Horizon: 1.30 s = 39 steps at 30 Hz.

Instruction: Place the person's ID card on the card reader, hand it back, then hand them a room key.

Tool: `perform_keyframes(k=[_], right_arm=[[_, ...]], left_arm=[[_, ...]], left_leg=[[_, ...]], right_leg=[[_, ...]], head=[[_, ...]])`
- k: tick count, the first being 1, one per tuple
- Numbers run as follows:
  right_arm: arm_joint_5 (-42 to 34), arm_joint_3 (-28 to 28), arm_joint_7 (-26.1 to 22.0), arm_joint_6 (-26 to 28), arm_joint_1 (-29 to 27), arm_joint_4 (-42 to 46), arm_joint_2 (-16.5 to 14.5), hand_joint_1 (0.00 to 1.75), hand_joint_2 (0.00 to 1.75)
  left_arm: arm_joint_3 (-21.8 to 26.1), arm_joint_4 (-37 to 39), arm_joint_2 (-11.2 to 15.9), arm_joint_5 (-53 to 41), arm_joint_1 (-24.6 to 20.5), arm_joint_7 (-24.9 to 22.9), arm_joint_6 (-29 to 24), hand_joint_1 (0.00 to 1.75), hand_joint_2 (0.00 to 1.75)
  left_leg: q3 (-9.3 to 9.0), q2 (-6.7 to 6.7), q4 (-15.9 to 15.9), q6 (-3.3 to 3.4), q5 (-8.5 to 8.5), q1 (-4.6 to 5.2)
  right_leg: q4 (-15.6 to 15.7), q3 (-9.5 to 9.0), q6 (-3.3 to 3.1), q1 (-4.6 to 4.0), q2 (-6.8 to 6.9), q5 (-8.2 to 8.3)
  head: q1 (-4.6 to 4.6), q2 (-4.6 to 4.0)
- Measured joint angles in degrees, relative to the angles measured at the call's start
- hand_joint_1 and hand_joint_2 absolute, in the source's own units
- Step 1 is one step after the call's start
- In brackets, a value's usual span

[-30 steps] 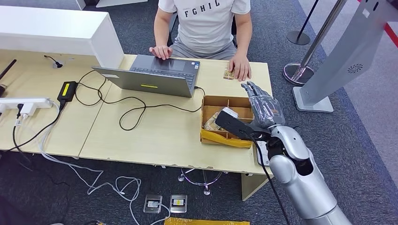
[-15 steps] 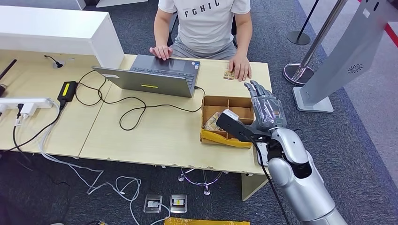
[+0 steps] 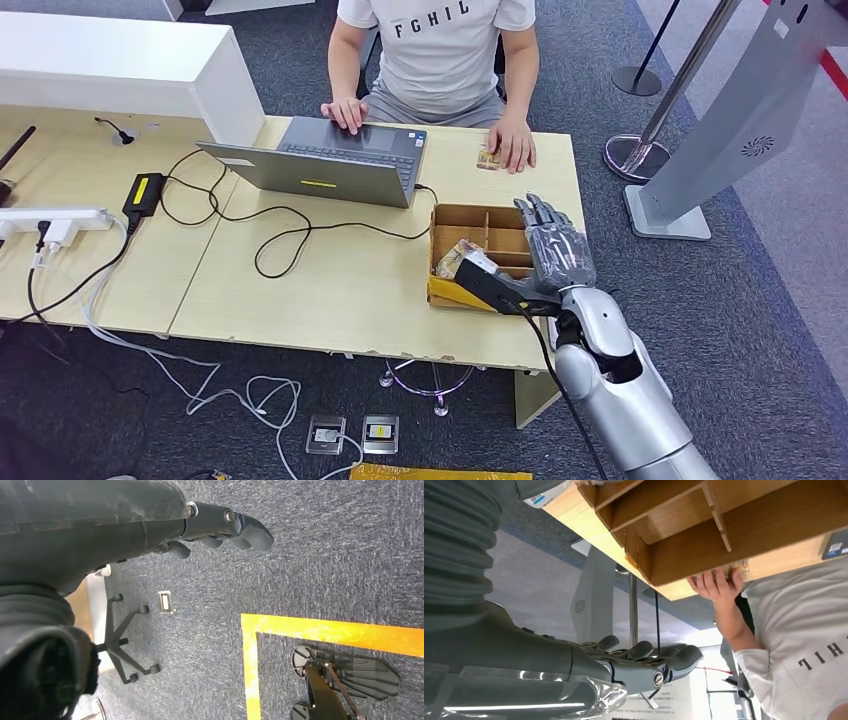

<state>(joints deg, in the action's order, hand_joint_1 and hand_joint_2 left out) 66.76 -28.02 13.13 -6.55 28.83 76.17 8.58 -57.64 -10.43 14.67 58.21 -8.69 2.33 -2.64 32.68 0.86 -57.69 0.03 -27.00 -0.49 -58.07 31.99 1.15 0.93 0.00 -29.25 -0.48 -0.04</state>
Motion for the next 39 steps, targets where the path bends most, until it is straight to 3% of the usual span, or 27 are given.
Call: perform_keyframes(k=[23,39], right_arm=[[-0.4,0.4,1.0,-3.7,-1.8,1.5,1.4,0.00,1.75],[0.7,0.4,1.7,-3.2,-4.2,1.5,1.6,0.00,1.75]], left_arm=[[-0.3,0.0,0.1,0.1,0.0,0.4,0.4,0.00,0.00],[-1.9,0.1,0.4,0.0,0.0,0.5,0.5,0.00,0.00]], left_leg=[[-0.02,0.00,0.0,0.00,0.00,0.00],[-0.01,0.00,0.0,0.00,0.00,0.00]], right_leg=[[0.0,0.01,0.00,0.00,-0.01,0.00],[0.0,0.01,0.00,0.00,-0.02,0.00]], head=[[0.00,0.01],[0.00,0.01]])
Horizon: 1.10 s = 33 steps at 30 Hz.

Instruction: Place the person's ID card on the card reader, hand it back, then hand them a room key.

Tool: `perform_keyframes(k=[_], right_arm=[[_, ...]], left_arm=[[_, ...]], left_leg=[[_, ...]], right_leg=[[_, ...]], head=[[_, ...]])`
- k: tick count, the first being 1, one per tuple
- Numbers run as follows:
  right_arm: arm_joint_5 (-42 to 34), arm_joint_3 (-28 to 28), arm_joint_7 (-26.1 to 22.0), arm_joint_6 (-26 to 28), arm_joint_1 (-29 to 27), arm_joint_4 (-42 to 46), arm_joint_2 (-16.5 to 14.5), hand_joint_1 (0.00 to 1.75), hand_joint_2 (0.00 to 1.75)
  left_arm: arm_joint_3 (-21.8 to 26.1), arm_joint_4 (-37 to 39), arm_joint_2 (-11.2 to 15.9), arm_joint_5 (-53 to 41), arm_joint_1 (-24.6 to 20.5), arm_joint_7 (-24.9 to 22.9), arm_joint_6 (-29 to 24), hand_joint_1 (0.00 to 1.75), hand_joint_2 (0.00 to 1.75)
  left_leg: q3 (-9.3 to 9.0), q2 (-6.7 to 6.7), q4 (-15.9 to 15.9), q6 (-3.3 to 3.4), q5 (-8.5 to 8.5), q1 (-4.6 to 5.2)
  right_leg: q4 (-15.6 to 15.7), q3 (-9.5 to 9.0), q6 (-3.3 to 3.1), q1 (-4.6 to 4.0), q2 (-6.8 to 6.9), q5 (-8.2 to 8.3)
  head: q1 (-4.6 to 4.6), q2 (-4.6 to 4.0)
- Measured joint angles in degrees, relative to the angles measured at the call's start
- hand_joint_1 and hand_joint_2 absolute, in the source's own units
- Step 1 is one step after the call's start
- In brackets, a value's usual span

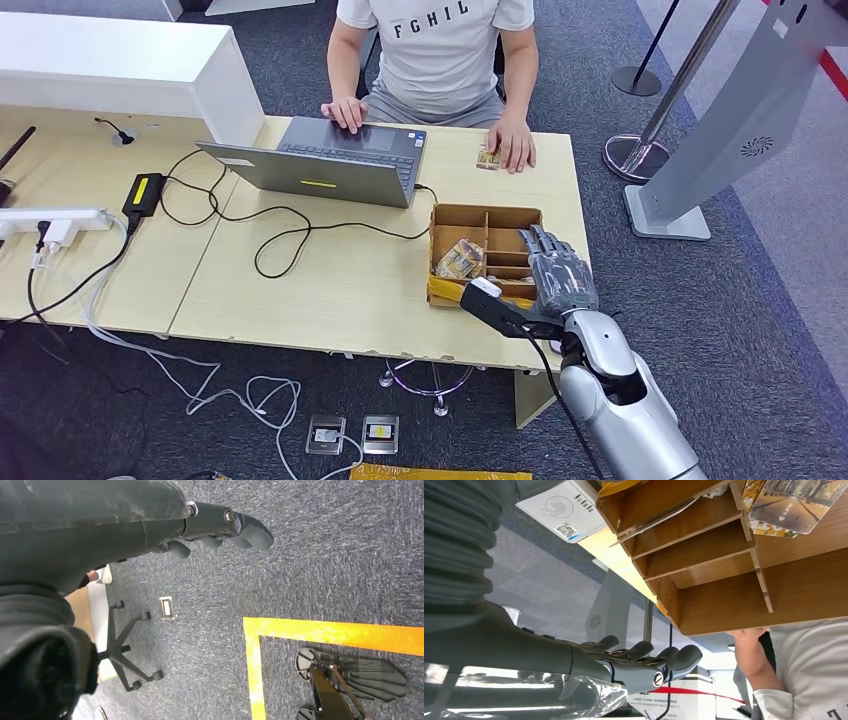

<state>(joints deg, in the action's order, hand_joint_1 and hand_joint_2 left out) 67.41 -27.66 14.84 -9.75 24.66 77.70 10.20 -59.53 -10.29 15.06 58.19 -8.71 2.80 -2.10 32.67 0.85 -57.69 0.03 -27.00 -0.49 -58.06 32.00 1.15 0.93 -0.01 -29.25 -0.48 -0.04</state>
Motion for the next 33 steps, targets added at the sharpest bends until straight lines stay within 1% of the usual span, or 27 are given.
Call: perform_keyframes(k=[16,24,28,29,31,32,33], right_arm=[[0.9,-0.1,-0.9,1.6,-0.4,-0.9,-0.1,0.00,1.75],[-0.3,-0.1,-1.0,2.2,-0.3,-1.5,-0.1,0.00,1.75],[-1.0,-0.4,-1.0,2.3,-0.2,-1.9,-0.1,0.40,1.75],[-1.2,-0.5,-1.0,2.4,-0.1,-2.0,-0.1,0.71,1.75],[-1.5,-0.8,-0.9,2.4,0.0,-2.3,-0.1,1.27,1.75],[-1.6,-1.0,-0.9,2.3,0.1,-2.3,-0.1,1.38,1.75],[-1.7,-1.1,-0.9,2.2,0.1,-2.4,-0.2,1.01,1.75]], left_arm=[[-0.5,0.0,0.0,0.6,0.0,0.0,-0.3,0.00,0.00],[-0.9,0.0,0.0,-0.4,-0.1,0.3,0.3,0.00,0.00],[-1.0,0.0,0.0,-0.6,-0.1,0.4,0.5,0.00,0.00],[-1.0,0.0,0.0,-0.6,-0.1,0.5,0.5,0.00,0.00],[-1.1,0.0,0.0,-0.6,-0.2,0.6,0.6,0.00,0.00],[-1.2,0.0,0.0,-0.7,-0.2,0.6,0.7,0.00,0.00],[-1.3,0.0,0.0,-0.7,-0.2,0.7,0.7,0.00,0.00]], left_leg=[[0.01,0.00,0.0,0.00,0.00,0.00],[0.01,0.00,0.0,0.00,0.00,0.00],[0.02,0.00,0.0,0.00,0.00,0.00],[0.02,0.00,0.0,0.00,0.00,0.00],[0.02,0.00,0.0,0.00,0.00,0.00],[0.02,0.00,0.0,0.00,0.00,0.00],[0.02,0.00,0.0,0.00,0.00,0.00]], right_leg=[[0.0,-0.01,0.00,0.00,0.01,0.00],[0.0,-0.01,0.00,0.00,0.01,0.00],[0.0,-0.01,0.00,0.00,0.01,0.00],[0.0,-0.01,0.00,0.00,0.01,0.00],[0.0,-0.01,0.00,0.00,0.01,0.00],[0.0,-0.01,0.00,0.00,0.01,0.00],[0.0,-0.01,0.00,0.00,0.01,0.00]], head=[[0.00,0.00],[0.00,-0.01],[0.00,0.00],[0.00,0.01],[0.00,0.00],[0.00,0.00],[0.00,-0.01]])
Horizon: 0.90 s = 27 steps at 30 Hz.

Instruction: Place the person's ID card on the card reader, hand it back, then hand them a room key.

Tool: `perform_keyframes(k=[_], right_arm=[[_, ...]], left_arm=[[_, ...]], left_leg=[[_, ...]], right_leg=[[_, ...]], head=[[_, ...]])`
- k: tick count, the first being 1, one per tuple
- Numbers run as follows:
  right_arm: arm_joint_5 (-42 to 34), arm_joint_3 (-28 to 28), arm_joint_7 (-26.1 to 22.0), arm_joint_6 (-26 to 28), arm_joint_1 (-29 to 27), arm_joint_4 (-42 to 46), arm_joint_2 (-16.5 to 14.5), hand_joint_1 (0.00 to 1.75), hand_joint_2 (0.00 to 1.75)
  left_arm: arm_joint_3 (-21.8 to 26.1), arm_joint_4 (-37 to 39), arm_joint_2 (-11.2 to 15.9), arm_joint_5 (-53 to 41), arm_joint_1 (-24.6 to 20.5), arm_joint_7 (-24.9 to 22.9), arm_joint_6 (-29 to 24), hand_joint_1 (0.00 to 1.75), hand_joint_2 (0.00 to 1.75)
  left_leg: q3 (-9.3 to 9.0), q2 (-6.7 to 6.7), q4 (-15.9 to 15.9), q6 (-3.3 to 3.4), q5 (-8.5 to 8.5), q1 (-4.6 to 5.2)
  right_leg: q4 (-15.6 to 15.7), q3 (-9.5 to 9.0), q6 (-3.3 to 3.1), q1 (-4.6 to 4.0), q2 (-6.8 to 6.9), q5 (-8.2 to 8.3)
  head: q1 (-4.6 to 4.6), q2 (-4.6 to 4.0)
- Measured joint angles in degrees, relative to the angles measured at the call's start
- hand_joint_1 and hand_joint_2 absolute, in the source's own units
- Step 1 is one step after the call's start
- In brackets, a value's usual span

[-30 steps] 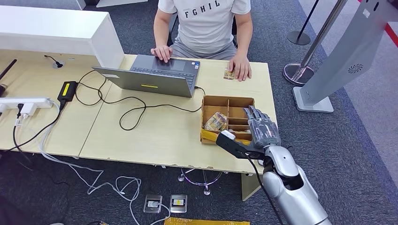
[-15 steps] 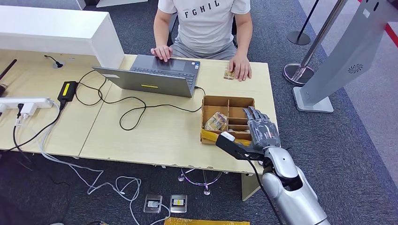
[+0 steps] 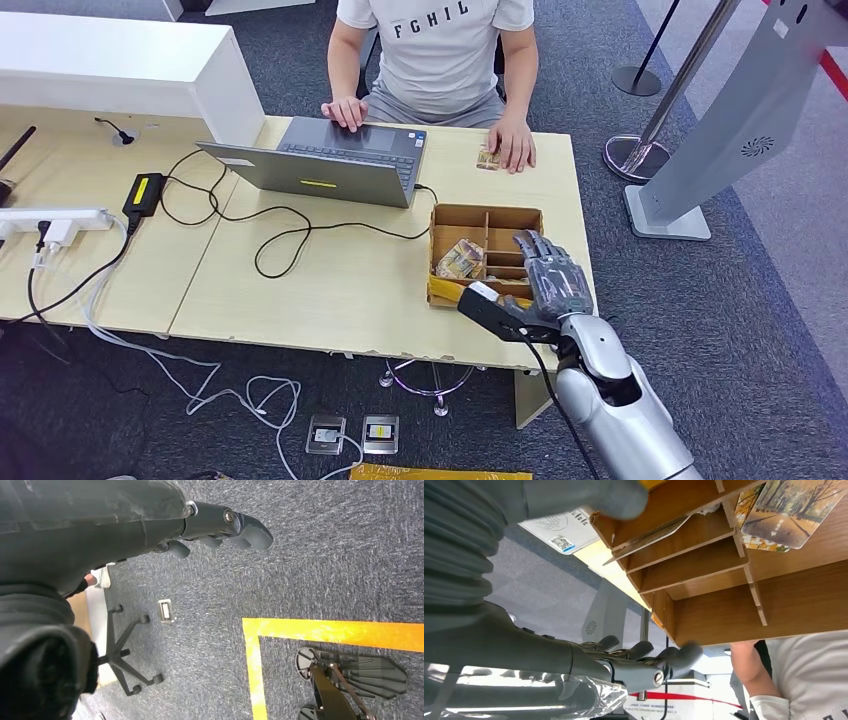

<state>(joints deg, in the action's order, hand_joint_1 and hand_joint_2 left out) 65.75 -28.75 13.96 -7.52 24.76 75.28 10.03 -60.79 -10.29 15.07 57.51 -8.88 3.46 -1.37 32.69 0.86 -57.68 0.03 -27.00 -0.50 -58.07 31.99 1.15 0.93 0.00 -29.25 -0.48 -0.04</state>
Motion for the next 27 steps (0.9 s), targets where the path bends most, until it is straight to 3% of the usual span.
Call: perform_keyframes(k=[2,3,27], right_arm=[[-0.1,-0.2,0.1,-0.2,0.1,-0.1,-0.1,0.24,1.75],[-0.2,-0.4,0.2,-0.2,0.1,-0.1,-0.1,0.03,1.75],[1.8,-1.9,-0.9,0.5,1.6,-3.5,-2.5,0.00,1.75]], left_arm=[[-0.1,0.0,0.0,0.0,0.0,0.1,0.1,0.00,0.00],[-0.1,0.0,0.0,0.0,0.0,0.1,0.1,0.00,0.00],[-0.8,0.0,0.0,0.4,-0.1,0.5,0.0,0.00,0.00]], left_leg=[[0.00,0.00,0.0,0.00,0.00,0.00],[0.00,0.00,0.0,0.00,0.00,0.00],[0.01,0.00,0.0,0.00,0.00,0.00]], right_leg=[[0.0,0.00,0.00,0.00,0.00,0.00],[0.0,0.00,0.00,0.00,0.00,0.00],[0.0,0.00,0.00,0.00,0.01,0.00]], head=[[0.00,0.00],[0.00,0.00],[0.00,0.00]])
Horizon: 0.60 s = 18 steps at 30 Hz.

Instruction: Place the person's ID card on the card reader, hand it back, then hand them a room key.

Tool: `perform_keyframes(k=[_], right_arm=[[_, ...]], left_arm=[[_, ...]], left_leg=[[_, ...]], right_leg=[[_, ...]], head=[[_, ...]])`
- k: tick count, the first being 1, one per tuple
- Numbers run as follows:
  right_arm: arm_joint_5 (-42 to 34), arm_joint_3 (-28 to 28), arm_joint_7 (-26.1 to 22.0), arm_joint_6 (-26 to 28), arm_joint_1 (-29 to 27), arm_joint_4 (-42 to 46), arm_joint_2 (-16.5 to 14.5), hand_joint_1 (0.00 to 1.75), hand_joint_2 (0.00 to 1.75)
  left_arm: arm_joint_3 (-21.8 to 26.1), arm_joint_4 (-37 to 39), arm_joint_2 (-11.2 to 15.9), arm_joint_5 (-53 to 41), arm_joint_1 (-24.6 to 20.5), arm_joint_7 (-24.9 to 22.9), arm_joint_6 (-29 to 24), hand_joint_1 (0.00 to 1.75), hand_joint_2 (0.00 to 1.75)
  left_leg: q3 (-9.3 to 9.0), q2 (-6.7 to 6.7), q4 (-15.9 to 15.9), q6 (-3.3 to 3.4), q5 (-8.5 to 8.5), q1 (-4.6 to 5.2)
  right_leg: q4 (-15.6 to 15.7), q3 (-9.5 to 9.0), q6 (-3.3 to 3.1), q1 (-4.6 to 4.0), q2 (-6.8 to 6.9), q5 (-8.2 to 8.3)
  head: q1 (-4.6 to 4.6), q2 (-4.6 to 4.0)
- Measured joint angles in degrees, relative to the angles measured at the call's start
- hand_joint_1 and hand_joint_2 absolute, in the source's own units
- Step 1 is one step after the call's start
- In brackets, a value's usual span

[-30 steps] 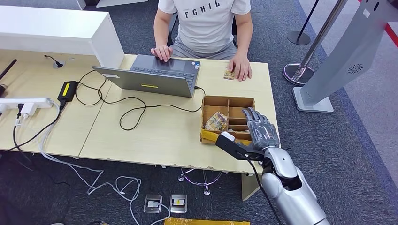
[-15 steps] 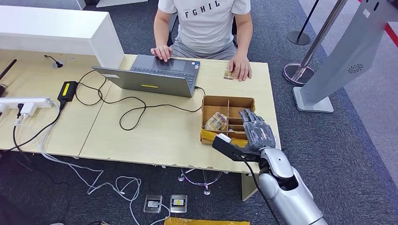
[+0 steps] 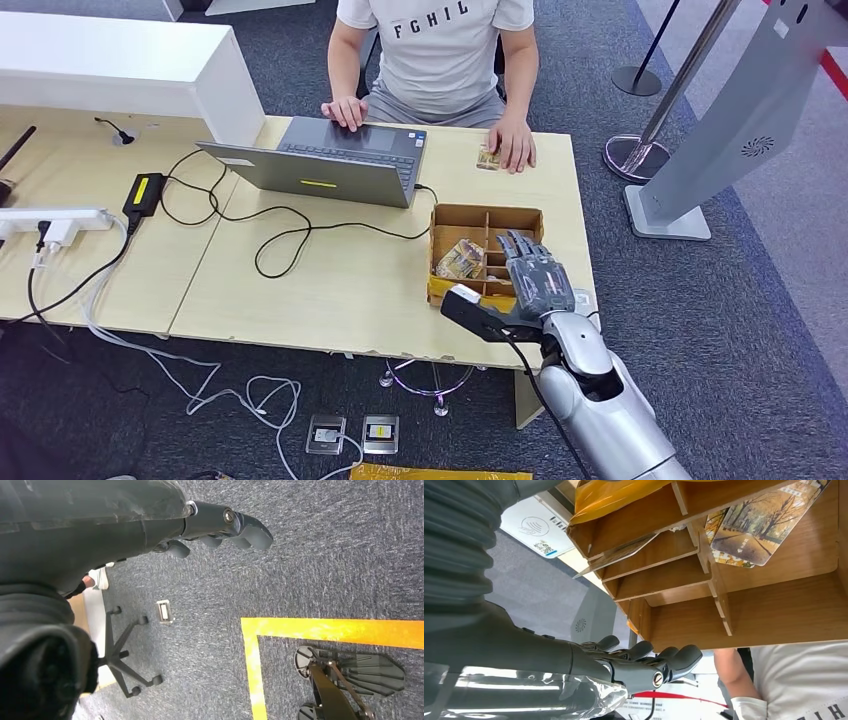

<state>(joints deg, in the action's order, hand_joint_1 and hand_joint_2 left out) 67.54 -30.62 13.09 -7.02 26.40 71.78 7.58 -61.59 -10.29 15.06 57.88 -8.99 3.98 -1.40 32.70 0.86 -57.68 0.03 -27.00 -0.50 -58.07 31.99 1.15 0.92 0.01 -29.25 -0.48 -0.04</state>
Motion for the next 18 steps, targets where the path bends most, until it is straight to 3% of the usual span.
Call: perform_keyframes(k=[13,18], right_arm=[[0.9,-0.7,-1.0,3.3,0.8,-4.5,-1.1,0.00,1.75],[0.9,-1.2,-1.3,4.3,1.2,-6.7,-1.4,0.10,1.75]], left_arm=[[-0.3,0.0,0.0,0.0,0.0,0.0,0.0,0.00,0.00],[-0.4,0.0,0.0,0.0,0.0,0.0,0.0,0.00,0.00]], left_leg=[[0.00,0.00,0.0,0.00,0.00,0.00],[0.00,0.00,0.0,0.00,0.00,0.00]], right_leg=[[0.0,0.00,0.00,0.00,0.00,0.00],[0.0,0.00,0.00,0.00,0.00,0.00]], head=[[0.00,0.01],[0.00,0.00]])
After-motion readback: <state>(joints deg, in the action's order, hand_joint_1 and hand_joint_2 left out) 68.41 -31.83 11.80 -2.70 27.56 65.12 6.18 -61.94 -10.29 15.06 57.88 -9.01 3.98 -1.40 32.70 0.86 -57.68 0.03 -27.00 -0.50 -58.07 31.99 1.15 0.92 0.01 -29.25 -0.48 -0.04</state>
